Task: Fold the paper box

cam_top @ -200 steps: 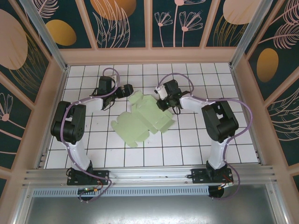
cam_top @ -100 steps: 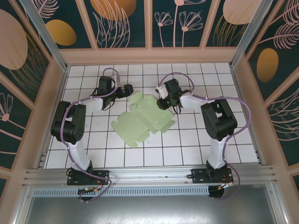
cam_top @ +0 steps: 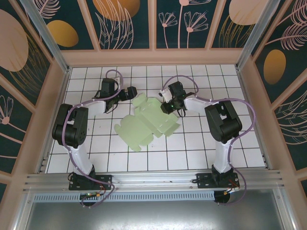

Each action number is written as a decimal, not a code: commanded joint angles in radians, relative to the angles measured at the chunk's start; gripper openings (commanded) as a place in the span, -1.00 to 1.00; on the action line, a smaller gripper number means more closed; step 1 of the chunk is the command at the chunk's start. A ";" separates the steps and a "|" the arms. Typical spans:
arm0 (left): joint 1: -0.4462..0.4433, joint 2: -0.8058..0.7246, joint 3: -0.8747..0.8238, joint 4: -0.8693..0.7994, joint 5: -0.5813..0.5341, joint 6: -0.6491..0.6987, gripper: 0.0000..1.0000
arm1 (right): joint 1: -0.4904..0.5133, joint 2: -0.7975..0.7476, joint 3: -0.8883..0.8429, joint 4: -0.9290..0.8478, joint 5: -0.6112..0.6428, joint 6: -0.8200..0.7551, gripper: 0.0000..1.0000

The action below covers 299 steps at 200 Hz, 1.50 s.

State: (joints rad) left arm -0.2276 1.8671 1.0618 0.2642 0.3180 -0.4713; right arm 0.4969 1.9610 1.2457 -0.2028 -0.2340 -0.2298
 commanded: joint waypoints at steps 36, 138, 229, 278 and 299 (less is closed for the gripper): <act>0.007 -0.034 -0.003 -0.005 0.020 0.020 0.98 | -0.004 0.023 0.026 -0.047 -0.033 -0.035 -0.70; 0.010 -0.096 -0.056 0.054 -0.046 -0.032 0.98 | 0.144 -0.174 -0.106 0.110 0.357 -0.286 -1.00; 0.042 -0.192 -0.138 0.117 -0.120 -0.114 0.97 | 0.294 -0.223 -0.386 0.878 0.957 -0.908 -1.00; 0.043 -0.173 -0.156 0.166 -0.111 -0.119 0.97 | 0.327 -0.134 -0.504 1.258 1.036 -1.059 -1.00; 0.044 -0.159 -0.136 0.163 -0.101 -0.113 0.98 | 0.348 -0.053 -0.545 1.482 1.084 -1.181 -1.00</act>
State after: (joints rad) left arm -0.1905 1.7016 0.9207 0.3805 0.2203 -0.5781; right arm 0.8215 1.8244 0.7441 0.9192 0.7521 -1.2446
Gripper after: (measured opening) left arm 0.988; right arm 0.056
